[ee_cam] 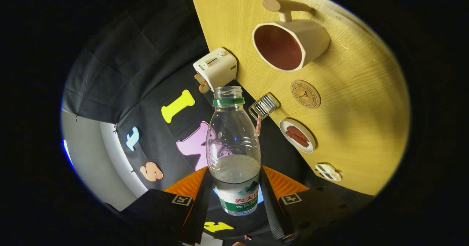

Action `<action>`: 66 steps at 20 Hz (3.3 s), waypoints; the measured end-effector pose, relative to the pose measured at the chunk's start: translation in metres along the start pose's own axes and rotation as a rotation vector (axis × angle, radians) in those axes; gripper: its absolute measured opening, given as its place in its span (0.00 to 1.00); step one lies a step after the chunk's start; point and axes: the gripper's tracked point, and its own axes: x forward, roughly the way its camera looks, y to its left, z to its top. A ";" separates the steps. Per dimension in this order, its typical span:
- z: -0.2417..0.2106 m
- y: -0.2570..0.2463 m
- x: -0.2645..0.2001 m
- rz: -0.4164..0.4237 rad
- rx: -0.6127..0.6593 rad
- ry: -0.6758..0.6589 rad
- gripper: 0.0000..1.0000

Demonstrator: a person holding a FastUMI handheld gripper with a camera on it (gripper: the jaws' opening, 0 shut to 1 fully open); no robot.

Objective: Take the bottle from table, then pour the juice into the cup, finally place the bottle on the coaster

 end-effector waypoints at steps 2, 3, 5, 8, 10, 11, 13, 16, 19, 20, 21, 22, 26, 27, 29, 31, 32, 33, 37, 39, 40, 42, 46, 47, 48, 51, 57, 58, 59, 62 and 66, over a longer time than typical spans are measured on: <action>0.000 -0.008 0.002 -0.013 -0.059 0.004 0.72; 0.001 -0.011 0.001 -0.019 -0.096 0.005 0.72; 0.004 -0.016 0.001 -0.033 -0.207 0.000 0.72; 0.004 -0.026 0.003 -0.062 -0.416 0.024 0.72; 0.009 -0.033 0.001 -0.090 -0.580 0.015 0.72; 0.015 -0.035 0.001 -0.109 -0.665 -0.007 0.72; 0.024 -0.033 -0.002 -0.127 -0.840 -0.057 0.72; 0.023 -0.034 -0.001 -0.139 -1.072 -0.058 0.72; 0.012 -0.032 0.001 -0.131 -1.302 -0.046 0.72; 0.008 -0.030 0.001 -0.126 -1.373 -0.050 0.72; 0.004 -0.026 0.002 -0.123 -1.445 -0.061 0.72; 0.001 -0.023 0.005 -0.121 -1.523 -0.075 0.72; -0.018 -0.013 0.028 -0.117 -1.863 -0.127 0.72; -0.025 -0.012 0.031 -0.109 -1.928 -0.140 0.72; -0.032 -0.005 0.041 -0.102 -2.028 -0.184 0.72; -0.032 -0.003 0.052 -0.109 -2.081 -0.227 0.72; -0.030 -0.003 0.058 -0.113 -2.097 -0.244 0.72; -0.027 -0.005 0.066 -0.123 -2.109 -0.259 0.72; -0.005 -0.025 0.097 -0.161 -2.139 -0.275 0.73; 0.005 -0.036 0.109 -0.168 -2.119 -0.273 0.73; 0.013 -0.041 0.114 -0.177 -2.110 -0.286 0.73; 0.025 -0.055 0.118 -0.211 -2.114 -0.302 0.73; 0.036 -0.066 0.126 -0.234 -2.132 -0.321 0.73; 0.037 -0.067 0.127 -0.233 -2.128 -0.333 0.73; 0.038 -0.069 0.129 -0.234 -2.135 -0.338 0.73; 0.042 -0.074 0.132 -0.251 -2.153 -0.340 0.73; 0.045 -0.077 0.137 -0.263 -2.140 -0.354 0.74; 0.046 -0.078 0.137 -0.270 -2.133 -0.360 0.74; 0.047 -0.079 0.138 -0.270 -2.121 -0.362 0.74; 0.048 -0.079 0.138 -0.271 -2.112 -0.372 0.74; 0.050 -0.081 0.138 -0.280 -2.103 -0.370 0.76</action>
